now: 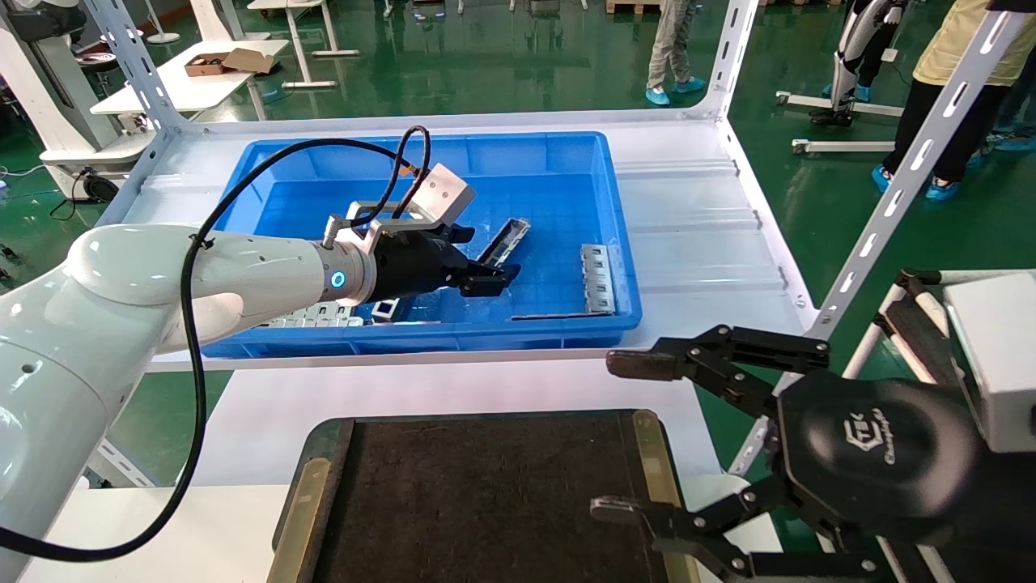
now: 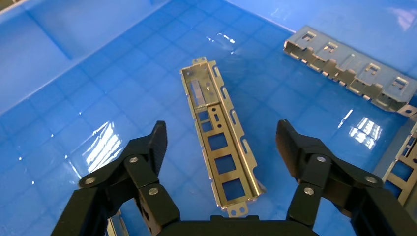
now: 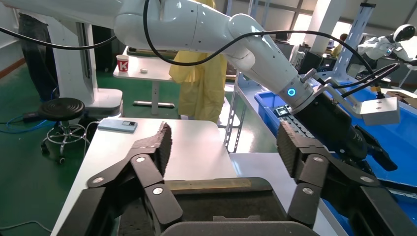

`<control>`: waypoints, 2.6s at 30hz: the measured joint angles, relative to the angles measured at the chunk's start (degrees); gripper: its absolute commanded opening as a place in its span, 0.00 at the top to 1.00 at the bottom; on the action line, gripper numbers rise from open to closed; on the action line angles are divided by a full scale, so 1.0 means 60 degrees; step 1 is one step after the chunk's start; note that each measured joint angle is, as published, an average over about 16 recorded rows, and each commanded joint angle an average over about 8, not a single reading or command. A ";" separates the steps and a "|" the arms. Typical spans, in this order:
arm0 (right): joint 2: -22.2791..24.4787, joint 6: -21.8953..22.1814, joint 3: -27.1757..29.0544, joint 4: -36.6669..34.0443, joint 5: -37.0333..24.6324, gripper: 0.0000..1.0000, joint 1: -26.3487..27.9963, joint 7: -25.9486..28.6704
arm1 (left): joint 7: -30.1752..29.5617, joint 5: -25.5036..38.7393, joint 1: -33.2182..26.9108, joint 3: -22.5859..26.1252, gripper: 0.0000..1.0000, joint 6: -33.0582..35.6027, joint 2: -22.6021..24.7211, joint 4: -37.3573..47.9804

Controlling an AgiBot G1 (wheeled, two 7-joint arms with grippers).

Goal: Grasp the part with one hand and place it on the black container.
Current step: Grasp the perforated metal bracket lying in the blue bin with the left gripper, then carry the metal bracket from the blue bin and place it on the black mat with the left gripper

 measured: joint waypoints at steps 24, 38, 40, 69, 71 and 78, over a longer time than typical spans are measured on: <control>0.0002 0.0002 -0.0005 0.0000 0.0003 1.00 0.0001 -0.0002 | -0.0203 -0.0975 0.0031 0.0832 1.00 -0.0439 -0.0026 0.0062; 0.0003 0.0003 -0.0007 0.0000 0.0005 1.00 0.0002 -0.0004 | 0.0308 -0.2103 -0.0591 0.0655 1.00 0.0165 -0.0407 -0.0410; 0.0003 0.0003 -0.0008 0.0000 0.0005 1.00 0.0002 -0.0004 | 0.0470 -0.2344 -0.0653 0.0581 1.00 0.0882 -0.0613 -0.0558; 0.0005 0.0005 -0.0013 0.0000 0.0009 1.00 0.0003 -0.0006 | 0.0321 -0.4463 0.3268 0.0291 1.00 0.6381 -0.3988 -0.4222; 0.0005 0.0005 -0.0014 0.0000 0.0009 1.00 0.0003 -0.0007 | 0.0056 -0.4421 0.3797 0.0343 1.00 0.5819 -0.4119 -0.4645; 0.0006 0.0006 -0.0015 0.0000 0.0010 1.00 0.0004 -0.0007 | -0.1072 -0.4225 0.5365 0.0481 1.00 0.3430 -0.4344 -0.5986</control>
